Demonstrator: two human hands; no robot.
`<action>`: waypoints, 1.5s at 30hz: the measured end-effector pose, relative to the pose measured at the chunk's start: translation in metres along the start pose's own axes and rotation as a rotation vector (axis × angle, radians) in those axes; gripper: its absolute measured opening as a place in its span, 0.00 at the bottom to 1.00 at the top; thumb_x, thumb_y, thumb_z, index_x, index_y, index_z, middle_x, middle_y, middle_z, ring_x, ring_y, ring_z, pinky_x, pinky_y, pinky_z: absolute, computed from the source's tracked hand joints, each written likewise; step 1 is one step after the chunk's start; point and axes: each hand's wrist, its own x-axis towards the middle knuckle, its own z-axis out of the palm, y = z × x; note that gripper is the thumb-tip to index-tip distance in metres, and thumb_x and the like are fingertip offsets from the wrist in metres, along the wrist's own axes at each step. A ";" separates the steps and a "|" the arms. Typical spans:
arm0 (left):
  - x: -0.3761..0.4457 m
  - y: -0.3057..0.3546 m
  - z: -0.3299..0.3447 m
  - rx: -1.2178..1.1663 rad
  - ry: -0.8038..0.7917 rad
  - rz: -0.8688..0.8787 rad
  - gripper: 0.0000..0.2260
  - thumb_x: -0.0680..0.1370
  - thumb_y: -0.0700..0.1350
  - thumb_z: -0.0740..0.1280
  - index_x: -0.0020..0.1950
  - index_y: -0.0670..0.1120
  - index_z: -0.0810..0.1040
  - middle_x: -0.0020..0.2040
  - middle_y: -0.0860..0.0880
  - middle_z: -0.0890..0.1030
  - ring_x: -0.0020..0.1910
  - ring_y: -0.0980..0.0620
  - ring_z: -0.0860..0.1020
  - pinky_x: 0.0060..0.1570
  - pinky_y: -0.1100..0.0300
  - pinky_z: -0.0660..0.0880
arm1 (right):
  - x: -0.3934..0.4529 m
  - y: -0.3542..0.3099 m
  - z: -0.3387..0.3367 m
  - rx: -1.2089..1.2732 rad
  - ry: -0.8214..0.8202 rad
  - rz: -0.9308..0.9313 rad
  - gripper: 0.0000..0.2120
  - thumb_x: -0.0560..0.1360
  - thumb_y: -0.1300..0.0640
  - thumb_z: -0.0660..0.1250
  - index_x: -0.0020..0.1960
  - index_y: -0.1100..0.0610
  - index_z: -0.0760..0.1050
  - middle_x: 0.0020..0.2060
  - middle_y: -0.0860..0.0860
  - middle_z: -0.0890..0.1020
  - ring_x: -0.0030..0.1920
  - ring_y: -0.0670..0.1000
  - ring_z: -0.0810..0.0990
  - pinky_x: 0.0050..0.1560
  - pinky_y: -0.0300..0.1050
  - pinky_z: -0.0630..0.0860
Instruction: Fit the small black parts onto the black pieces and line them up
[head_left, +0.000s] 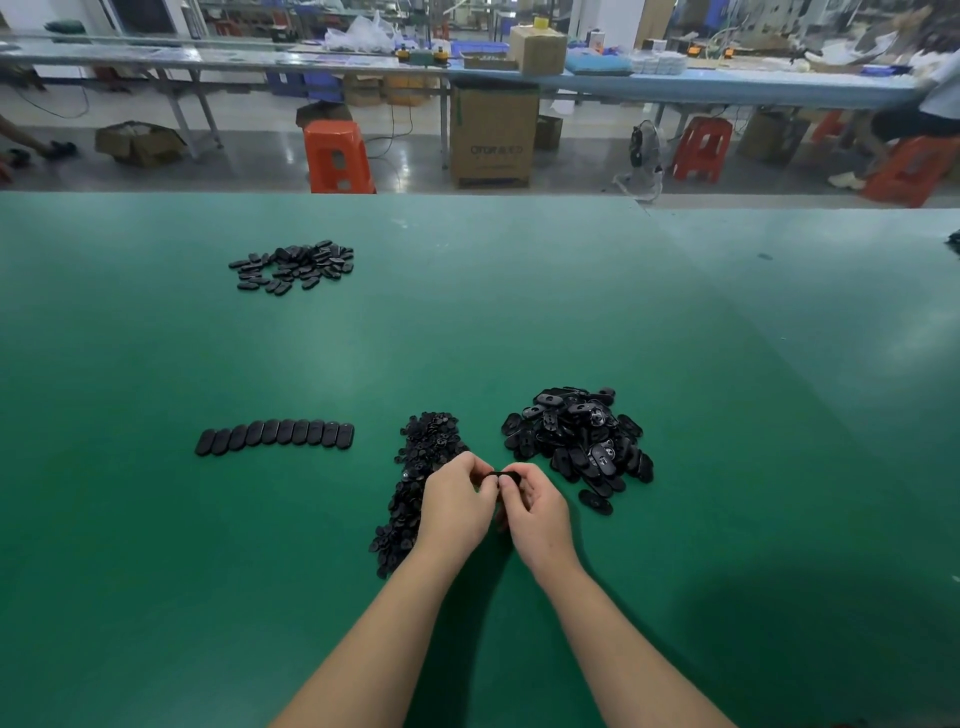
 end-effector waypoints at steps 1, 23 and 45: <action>-0.001 -0.001 0.001 0.007 -0.003 0.010 0.03 0.78 0.43 0.68 0.45 0.50 0.78 0.40 0.57 0.79 0.39 0.62 0.76 0.35 0.72 0.67 | 0.000 0.001 0.000 -0.008 0.002 -0.001 0.06 0.82 0.59 0.65 0.48 0.49 0.78 0.40 0.46 0.85 0.36 0.46 0.82 0.36 0.40 0.79; 0.031 -0.067 -0.070 0.270 0.378 -0.035 0.07 0.80 0.47 0.67 0.53 0.44 0.81 0.44 0.50 0.79 0.39 0.50 0.77 0.38 0.57 0.73 | -0.004 -0.007 0.000 0.058 -0.021 0.038 0.08 0.82 0.60 0.62 0.55 0.49 0.77 0.39 0.51 0.83 0.31 0.46 0.78 0.33 0.42 0.78; 0.015 -0.104 -0.079 0.473 0.252 0.008 0.13 0.81 0.41 0.62 0.63 0.44 0.81 0.60 0.52 0.78 0.36 0.51 0.77 0.32 0.59 0.73 | -0.005 -0.004 0.000 0.028 -0.042 0.076 0.09 0.81 0.62 0.61 0.52 0.50 0.78 0.38 0.49 0.83 0.31 0.45 0.77 0.34 0.42 0.78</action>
